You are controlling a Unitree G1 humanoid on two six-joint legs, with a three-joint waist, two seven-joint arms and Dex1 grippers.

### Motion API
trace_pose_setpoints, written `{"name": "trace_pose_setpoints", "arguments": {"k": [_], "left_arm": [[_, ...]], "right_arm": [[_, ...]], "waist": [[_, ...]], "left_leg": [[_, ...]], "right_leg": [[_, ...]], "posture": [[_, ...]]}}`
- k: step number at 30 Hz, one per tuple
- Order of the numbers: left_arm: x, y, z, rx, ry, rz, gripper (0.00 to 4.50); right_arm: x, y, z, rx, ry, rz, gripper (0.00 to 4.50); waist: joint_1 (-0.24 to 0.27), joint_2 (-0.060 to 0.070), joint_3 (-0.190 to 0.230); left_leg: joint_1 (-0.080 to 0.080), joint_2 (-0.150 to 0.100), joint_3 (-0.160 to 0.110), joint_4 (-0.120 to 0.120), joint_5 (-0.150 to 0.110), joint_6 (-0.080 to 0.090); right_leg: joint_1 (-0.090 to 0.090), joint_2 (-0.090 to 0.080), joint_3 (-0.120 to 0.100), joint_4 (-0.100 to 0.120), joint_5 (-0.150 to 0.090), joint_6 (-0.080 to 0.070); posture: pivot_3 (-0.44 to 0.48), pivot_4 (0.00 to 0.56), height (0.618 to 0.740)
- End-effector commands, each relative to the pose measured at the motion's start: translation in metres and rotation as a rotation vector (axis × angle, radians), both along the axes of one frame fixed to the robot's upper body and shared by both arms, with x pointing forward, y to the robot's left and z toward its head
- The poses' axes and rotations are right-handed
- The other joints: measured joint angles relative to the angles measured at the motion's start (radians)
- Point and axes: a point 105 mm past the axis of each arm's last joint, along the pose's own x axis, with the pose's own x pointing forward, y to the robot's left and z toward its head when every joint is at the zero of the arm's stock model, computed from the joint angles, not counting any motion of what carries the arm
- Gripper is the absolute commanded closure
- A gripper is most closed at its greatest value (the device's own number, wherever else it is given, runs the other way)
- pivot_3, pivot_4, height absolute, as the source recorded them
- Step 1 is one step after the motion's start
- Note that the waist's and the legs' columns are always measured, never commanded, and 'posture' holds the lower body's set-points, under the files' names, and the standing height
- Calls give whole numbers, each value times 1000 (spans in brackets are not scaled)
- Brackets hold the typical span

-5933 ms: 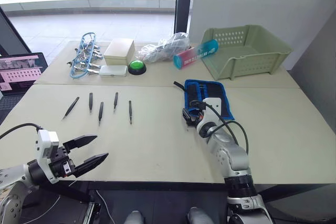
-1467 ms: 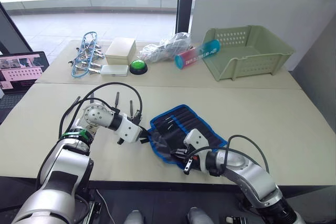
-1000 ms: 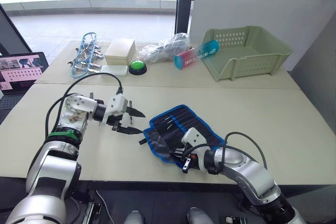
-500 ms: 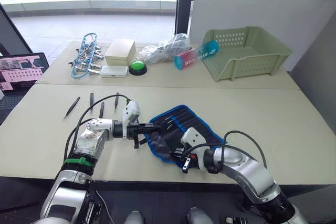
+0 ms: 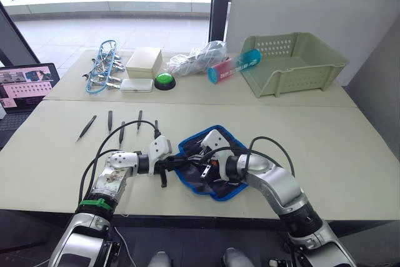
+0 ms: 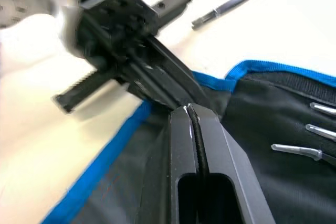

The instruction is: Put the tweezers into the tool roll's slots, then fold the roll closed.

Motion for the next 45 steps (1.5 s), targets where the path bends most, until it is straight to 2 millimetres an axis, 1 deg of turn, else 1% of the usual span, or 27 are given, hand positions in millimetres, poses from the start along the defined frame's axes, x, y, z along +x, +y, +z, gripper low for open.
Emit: {"name": "trace_pose_setpoints", "arguments": {"k": [1, 3, 5, 6, 8, 13, 17, 19, 21, 24, 25, 28, 30, 31, 33, 34, 36, 38, 42, 45], "left_arm": [[-7, 4, -25, 78, 69, 7, 4481], [-5, 5, -24, 80, 64, 15, 4481], [-3, 6, -23, 81, 61, 23, 4481], [-3, 6, -23, 84, 58, 27, 4481], [-1, 9, -23, 90, 54, 37, 4481], [1, 11, -23, 89, 57, 52, 4481], [1, 11, -23, 94, 57, 52, 4481], [1, 11, -23, 100, 55, 49, 4481], [2, 10, -23, 99, 55, 48, 4481], [2, 9, -22, 102, 49, 37, 4481], [2, 9, -21, 100, 47, 34, 4481], [2, 8, -20, 96, 44, 31, 4481], [3, 8, -20, 94, 44, 31, 4481], [3, 8, -19, 94, 44, 32, 4481], [3, 7, -19, 92, 44, 31, 4481], [2, 7, -20, 94, 44, 27, 4481], [1, 6, -20, 93, 46, 23, 4481], [1, 6, -20, 91, 45, 22, 4481], [2, 6, -19, 86, 43, 26, 4481], [2, 6, -19, 88, 43, 26, 4481]], "right_arm": [[9, -2, -10, -75, -26, -36, 4500], [5, -5, -21, -121, 11, -34, 4500], [-7, -13, -35, -193, 56, -13, 4500], [-13, -16, -38, -206, 71, -6, 4500], [-29, -21, -37, -223, 79, 43, 4500], [-58, -37, -41, -307, 92, 124, 4500], [-74, -49, -43, -363, 91, 173, 4500], [-77, -56, -43, -390, 84, 185, 4500], [-78, -58, -42, -395, 78, 194, 4500], [-65, -59, -33, -371, 28, 151, 4500], [-58, -54, -18, -312, -20, 144, 4500], [-46, -44, 13, -181, -109, 131, 4500], [-40, -39, 30, -115, -163, 128, 4500], [-38, -36, 34, -89, -171, 134, 4500], [-37, -29, 35, -83, -186, 160, 4500], [-32, -22, 33, -72, -186, 158, 4500], [-22, -10, 24, -82, -187, 142, 4500], [-16, -4, 14, -107, -181, 130, 4500], [-17, -2, -9, -145, -100, 130, 4500], [-24, -9, -25, -184, -33, 149, 4500]], "waist": [[0, 0, 0], [-1, 1, -1], [0, 4, -4], [0, 4, -7], [2, 4, -9], [3, 6, -10], [2, 5, -10], [3, 5, -10], [3, 5, -10], [3, 5, -10], [3, 5, -10], [3, 5, -10], [3, 5, -10], [3, 5, -10], [4, 5, -10], [4, 5, -10], [2, 5, -10], [2, 5, -10], [3, 5, -10], [4, 5, -10]], "left_leg": [[0, 0, 0, 0, 0, 0], [0, 0, 0, 0, 0, 0], [0, 0, 0, 0, 0, 0], [0, 0, 0, 0, 0, 0], [1, 0, 0, 0, 0, 0], [2, 0, 0, 0, 0, 0], [4, 0, 0, -2, 0, 0], [7, 0, 0, -3, -1, 1], [10, 0, 0, -4, -1, 1], [10, 0, 0, -4, -1, 1], [10, 0, 0, -4, -1, 1], [10, 0, 0, -4, -1, 1], [9, 0, 0, -4, -1, 1], [9, 0, 0, -4, -1, 1], [9, 0, -1, -4, -1, 1], [9, 0, -1, -4, -1, 1], [9, 0, -1, -4, -1, 2], [9, 0, -1, -4, -1, 1], [8, 0, -1, -4, -1, 1], [8, 0, -1, -4, -1, 1]], "right_leg": [[0, 0, 0, 0, 0, 0], [0, 0, 0, 0, 0, 0], [0, 0, 0, 0, 0, 0], [0, 0, 0, 0, 0, 0], [1, 0, 0, 0, 0, 0], [3, 0, 0, -2, 0, 0], [7, 0, 0, -8, 0, 0], [12, 0, 0, -10, -1, 0], [16, 0, 0, -16, -1, 1], [17, 0, 0, -16, -1, 1], [17, 0, 0, -16, -1, 1], [17, 0, 0, -16, -1, 1], [17, 0, 0, -16, -1, 1], [16, 0, 0, -16, -1, 1], [16, 0, 0, -16, -1, 1], [16, 0, 0, -16, -1, 1], [17, 0, -1, -16, -1, 1], [16, 0, 0, -16, -1, 1], [15, 0, -1, -16, -1, 1], [15, 0, -1, -16, -1, 1]], "posture": [[0, 150, 740], [0, 150, 740], [0, 150, 740], [0, 150, 740], [0, 150, 740], [0, 150, 740], [0, 150, 740], [0, 150, 740], [0, 150, 740], [0, 150, 740], [0, 150, 740], [0, 150, 740], [0, 150, 740], [0, 150, 740], [0, 150, 740], [0, 150, 740], [0, 150, 740], [0, 150, 740], [0, 150, 740], [0, 150, 740]]}}
